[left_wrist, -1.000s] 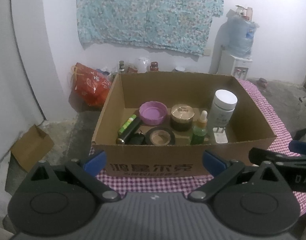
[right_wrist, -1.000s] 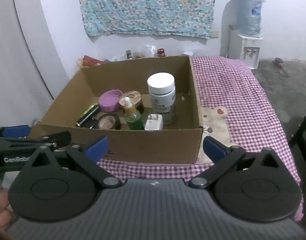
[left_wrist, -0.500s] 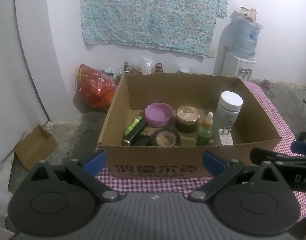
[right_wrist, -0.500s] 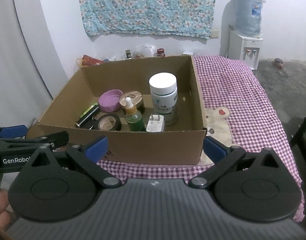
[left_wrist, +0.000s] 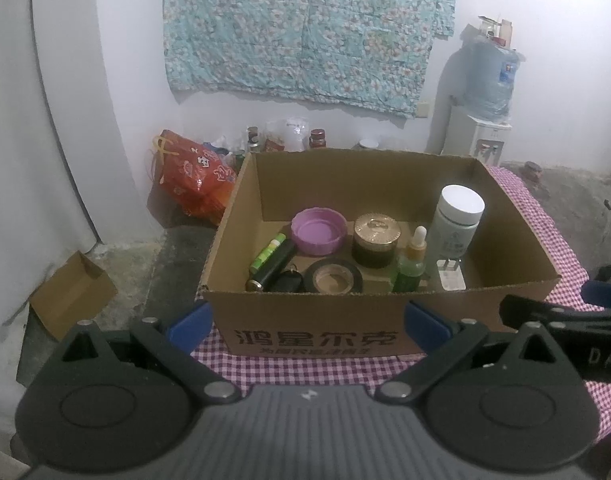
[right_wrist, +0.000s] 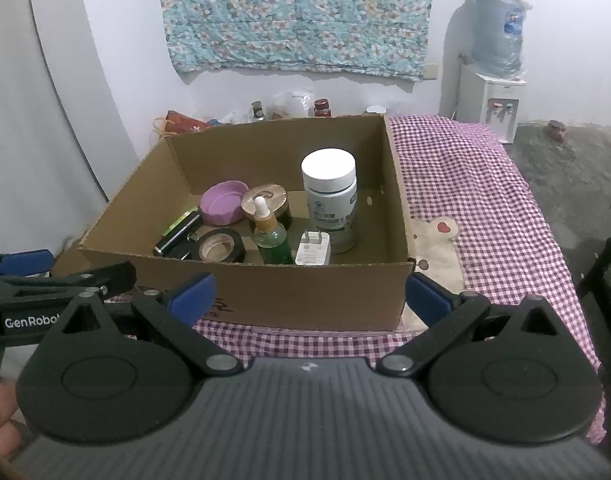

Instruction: Organize rigid objects

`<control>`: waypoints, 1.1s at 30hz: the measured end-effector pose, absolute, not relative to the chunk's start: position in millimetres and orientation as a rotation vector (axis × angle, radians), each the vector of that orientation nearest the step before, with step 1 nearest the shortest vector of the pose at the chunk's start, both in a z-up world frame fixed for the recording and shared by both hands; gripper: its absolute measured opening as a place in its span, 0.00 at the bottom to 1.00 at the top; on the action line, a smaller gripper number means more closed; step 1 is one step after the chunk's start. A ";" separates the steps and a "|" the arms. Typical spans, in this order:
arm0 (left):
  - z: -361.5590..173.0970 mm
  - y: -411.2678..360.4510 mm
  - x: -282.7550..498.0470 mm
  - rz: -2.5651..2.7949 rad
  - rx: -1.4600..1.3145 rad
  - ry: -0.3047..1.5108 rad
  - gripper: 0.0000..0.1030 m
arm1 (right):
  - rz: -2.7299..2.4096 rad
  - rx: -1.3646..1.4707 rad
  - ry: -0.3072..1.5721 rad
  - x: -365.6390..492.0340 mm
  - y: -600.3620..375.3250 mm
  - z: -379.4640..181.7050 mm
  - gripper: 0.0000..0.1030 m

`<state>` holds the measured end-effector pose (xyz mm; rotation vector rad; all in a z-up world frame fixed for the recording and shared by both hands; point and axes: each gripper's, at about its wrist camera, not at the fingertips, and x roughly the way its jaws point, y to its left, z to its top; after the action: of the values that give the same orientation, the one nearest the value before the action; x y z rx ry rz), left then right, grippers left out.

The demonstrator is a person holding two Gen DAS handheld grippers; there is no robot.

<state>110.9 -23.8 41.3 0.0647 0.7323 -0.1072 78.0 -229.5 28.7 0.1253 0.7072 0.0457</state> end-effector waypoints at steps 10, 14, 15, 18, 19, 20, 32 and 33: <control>41.7 -24.0 110.3 -0.109 0.065 0.734 0.99 | 0.041 0.119 0.706 78.2 -230.2 27.6 0.98; 41.8 -23.9 110.4 -0.111 0.065 0.734 0.99 | 0.040 0.119 0.706 78.0 -230.3 27.5 0.98; 41.8 -24.0 110.4 -0.111 0.065 0.734 0.99 | 0.041 0.119 0.705 78.0 -230.2 27.6 0.98; 41.7 -24.2 110.2 -0.111 0.066 0.734 0.99 | 0.039 0.117 0.705 78.5 -230.4 27.0 0.98; 41.8 -24.3 110.2 -0.110 0.067 0.733 0.99 | 0.040 0.118 0.705 78.4 -230.3 27.3 0.98; 41.9 -24.3 110.3 -0.109 0.067 0.732 0.99 | 0.040 0.119 0.705 78.4 -230.3 27.3 0.98; 41.4 -23.3 109.1 -0.109 0.071 0.729 0.99 | 0.042 0.117 0.705 78.4 -230.0 27.2 0.98; 41.5 -23.3 109.1 -0.109 0.072 0.730 0.99 | 0.042 0.117 0.705 78.4 -230.1 27.1 0.98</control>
<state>109.1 -23.3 41.5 0.0716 0.7296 -0.1088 78.4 -230.1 27.1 0.1173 0.7049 0.0417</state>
